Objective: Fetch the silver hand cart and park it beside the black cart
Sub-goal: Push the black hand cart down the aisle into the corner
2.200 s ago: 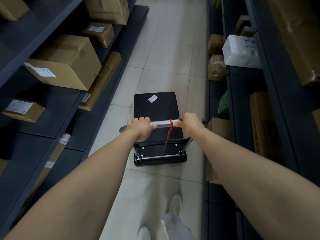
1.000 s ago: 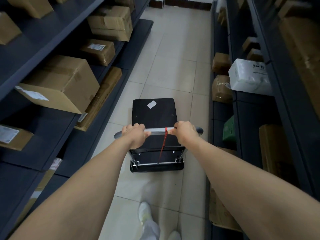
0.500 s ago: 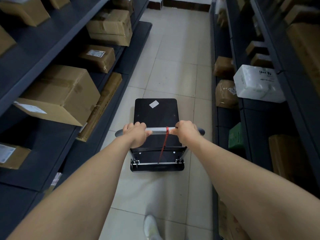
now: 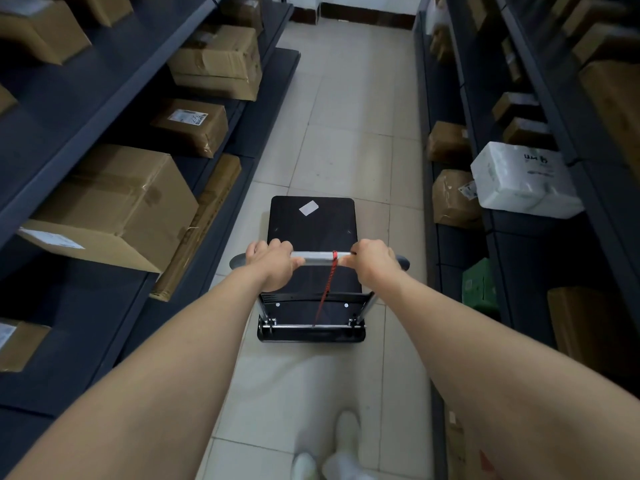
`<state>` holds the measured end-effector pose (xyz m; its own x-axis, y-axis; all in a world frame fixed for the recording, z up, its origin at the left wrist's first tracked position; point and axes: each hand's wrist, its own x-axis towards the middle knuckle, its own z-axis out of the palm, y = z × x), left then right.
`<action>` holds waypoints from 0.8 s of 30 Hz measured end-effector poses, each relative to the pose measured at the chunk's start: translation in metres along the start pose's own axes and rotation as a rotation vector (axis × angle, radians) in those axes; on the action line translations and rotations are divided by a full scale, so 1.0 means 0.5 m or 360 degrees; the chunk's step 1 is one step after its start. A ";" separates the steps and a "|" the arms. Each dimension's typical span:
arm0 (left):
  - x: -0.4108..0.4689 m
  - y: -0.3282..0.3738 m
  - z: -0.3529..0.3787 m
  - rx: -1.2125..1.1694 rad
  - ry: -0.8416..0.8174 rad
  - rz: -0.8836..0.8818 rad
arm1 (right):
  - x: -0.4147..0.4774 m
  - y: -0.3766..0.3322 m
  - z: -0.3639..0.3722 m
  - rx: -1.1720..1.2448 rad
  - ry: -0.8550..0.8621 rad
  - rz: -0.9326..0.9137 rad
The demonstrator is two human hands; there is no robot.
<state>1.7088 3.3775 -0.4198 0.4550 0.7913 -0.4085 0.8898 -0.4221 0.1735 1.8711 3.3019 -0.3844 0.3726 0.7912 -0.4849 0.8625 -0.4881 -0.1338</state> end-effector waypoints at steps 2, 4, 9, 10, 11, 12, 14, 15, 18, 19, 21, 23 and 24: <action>0.015 -0.005 -0.009 -0.0001 -0.0003 0.0001 | 0.014 -0.006 -0.007 0.0007 0.0005 -0.0009; 0.029 -0.011 -0.017 -0.0002 -0.0002 0.0001 | 0.027 -0.013 -0.014 0.0014 0.0006 -0.0012; 0.072 -0.026 -0.036 -0.0003 -0.0013 -0.0017 | 0.068 -0.027 -0.032 0.0044 0.0008 -0.0003; 0.083 -0.027 -0.042 -0.0002 -0.0017 -0.0018 | 0.079 -0.030 -0.037 0.0048 0.0012 0.0002; 0.093 -0.028 -0.047 0.0000 -0.0021 -0.0019 | 0.088 -0.032 -0.041 0.0051 0.0017 0.0006; 0.103 -0.029 -0.052 0.0002 -0.0025 -0.0021 | 0.098 -0.033 -0.045 0.0054 0.0021 0.0009; 0.119 -0.031 -0.060 0.0009 -0.0029 -0.0023 | 0.113 -0.037 -0.054 0.0049 0.0011 0.0008; 0.129 -0.031 -0.065 0.0011 -0.0030 -0.0021 | 0.122 -0.038 -0.062 0.0042 0.0000 0.0007; 0.155 -0.030 -0.075 0.0005 -0.0027 -0.0022 | 0.149 -0.040 -0.081 0.0040 -0.0035 0.0003; 0.164 -0.030 -0.080 0.0001 -0.0029 -0.0019 | 0.157 -0.040 -0.087 0.0043 -0.0035 0.0007; 0.180 -0.027 -0.089 -0.0009 -0.0038 -0.0015 | 0.173 -0.040 -0.097 0.0033 -0.0031 0.0005; 0.195 -0.024 -0.097 -0.0005 -0.0042 -0.0016 | 0.187 -0.038 -0.106 0.0033 -0.0040 0.0000; 0.202 -0.022 -0.100 -0.0001 -0.0038 -0.0013 | 0.195 -0.036 -0.110 0.0037 -0.0038 0.0000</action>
<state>1.7467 3.4841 -0.4183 0.4468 0.7838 -0.4314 0.8935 -0.4154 0.1707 1.9107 3.4081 -0.3817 0.3640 0.7823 -0.5055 0.8542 -0.4968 -0.1537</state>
